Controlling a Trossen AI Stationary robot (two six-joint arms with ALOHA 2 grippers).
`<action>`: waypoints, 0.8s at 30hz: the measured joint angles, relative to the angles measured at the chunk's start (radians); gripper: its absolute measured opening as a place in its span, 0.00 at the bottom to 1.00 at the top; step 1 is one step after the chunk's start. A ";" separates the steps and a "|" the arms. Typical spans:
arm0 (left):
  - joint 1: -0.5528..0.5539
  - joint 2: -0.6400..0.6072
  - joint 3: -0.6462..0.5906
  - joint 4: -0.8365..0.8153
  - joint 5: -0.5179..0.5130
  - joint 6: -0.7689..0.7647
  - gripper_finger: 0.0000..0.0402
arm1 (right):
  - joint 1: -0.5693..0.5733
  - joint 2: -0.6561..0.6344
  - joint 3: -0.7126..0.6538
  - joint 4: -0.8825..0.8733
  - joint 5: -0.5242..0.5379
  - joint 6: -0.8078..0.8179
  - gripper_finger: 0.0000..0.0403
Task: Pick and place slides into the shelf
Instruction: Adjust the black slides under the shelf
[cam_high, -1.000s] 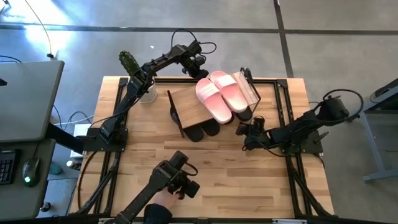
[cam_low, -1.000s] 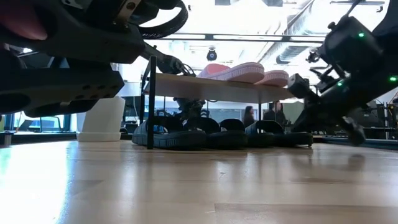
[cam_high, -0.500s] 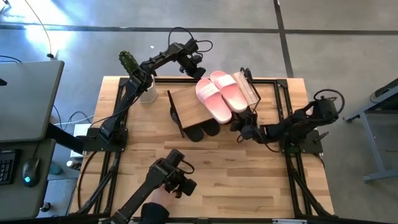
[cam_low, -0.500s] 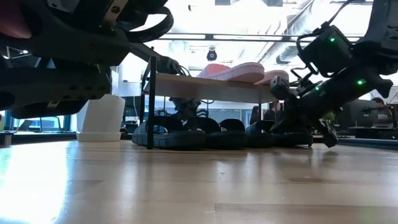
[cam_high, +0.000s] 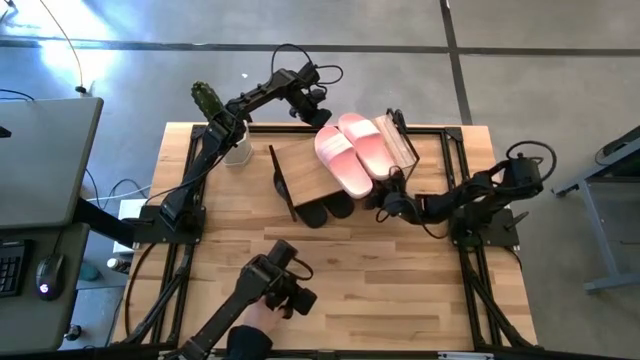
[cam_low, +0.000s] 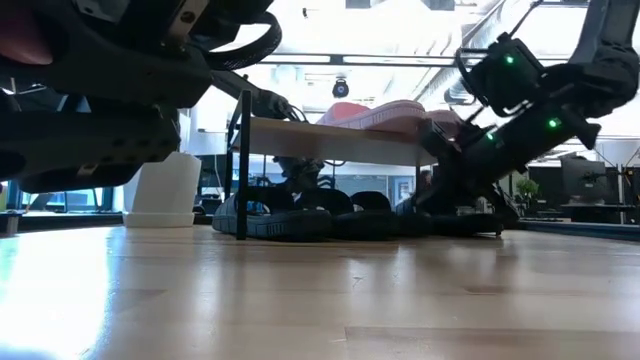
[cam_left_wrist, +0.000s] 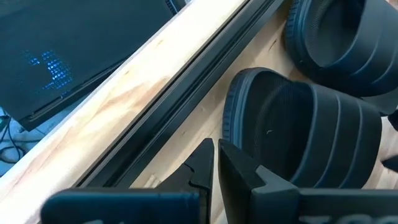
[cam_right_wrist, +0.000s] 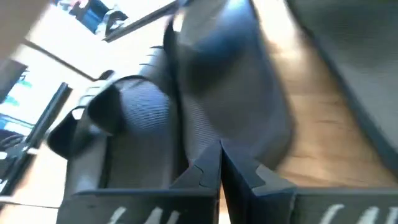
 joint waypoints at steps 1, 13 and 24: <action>0.000 0.000 0.000 -0.003 -0.001 0.000 0.03 | 0.002 0.000 0.012 0.000 0.000 -0.022 0.00; -0.007 0.000 0.000 -0.029 -0.025 0.024 0.03 | -0.026 0.000 0.062 -0.166 -0.033 -0.026 0.00; -0.007 0.000 0.000 -0.033 -0.025 0.024 0.03 | 0.010 -0.001 0.062 -0.193 -0.077 0.006 0.00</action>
